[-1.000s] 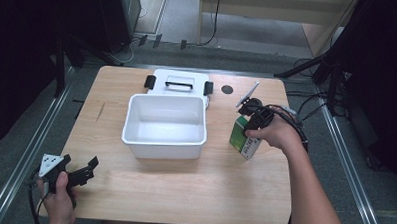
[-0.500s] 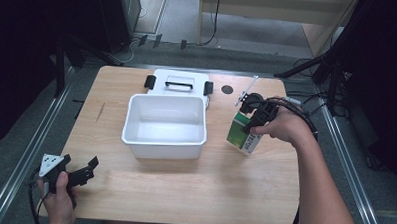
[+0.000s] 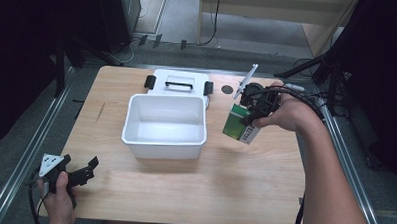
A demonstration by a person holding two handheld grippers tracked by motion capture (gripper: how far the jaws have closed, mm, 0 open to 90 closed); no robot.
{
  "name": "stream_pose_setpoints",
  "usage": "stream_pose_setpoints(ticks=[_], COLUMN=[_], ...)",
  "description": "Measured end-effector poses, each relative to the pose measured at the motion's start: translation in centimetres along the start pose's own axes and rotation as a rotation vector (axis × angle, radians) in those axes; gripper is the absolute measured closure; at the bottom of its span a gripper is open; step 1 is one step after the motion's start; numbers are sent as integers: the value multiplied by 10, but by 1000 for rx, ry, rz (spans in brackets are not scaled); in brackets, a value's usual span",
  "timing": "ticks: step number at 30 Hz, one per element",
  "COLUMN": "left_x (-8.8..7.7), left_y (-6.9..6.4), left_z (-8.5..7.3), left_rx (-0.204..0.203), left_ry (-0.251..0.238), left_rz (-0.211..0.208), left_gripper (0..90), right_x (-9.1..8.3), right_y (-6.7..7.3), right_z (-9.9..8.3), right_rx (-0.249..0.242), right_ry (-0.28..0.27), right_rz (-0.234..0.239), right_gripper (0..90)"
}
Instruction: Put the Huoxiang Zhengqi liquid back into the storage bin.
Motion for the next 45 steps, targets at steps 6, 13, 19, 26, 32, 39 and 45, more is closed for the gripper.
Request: stream_pose_setpoints(ticks=[6,13,19,26,32,39,45], left_x=[0,0,0,0,0,0,0], left_y=[0,0,0,0,0,0,0], left_z=[0,0,0,0,0,0,0], left_rx=[1,2,2,1,-2,0,-2], left_ry=[1,1,2,3,2,4,2], left_rz=[0,0,-1,-2,-2,-1,-3], left_gripper=[1,1,1,1,1,1,1], right_x=[-11,-26,-39,-47,-52,-51,-45], right_y=[1,6,7,12,16,23,30], right_z=[5,15,29,46,62,84,101], right_rx=[-54,-122,-139,-172,-201,-236,-249], right_ry=[-7,-21,-32,-39,-39,-42,-37], right_rz=[0,5,-15,-14,-14,-4,8], right_gripper=[647,646,647,646,647,646,646])
Point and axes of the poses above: each handheld gripper's, and its own axes: x roughly forward along the jaws, z roughly out of its top, y roughly to its left, the point moved 9 cm from there along x, roughly forward along the jaws, and after that the axes turned 8 degrees about z, right-handed, at the moved point
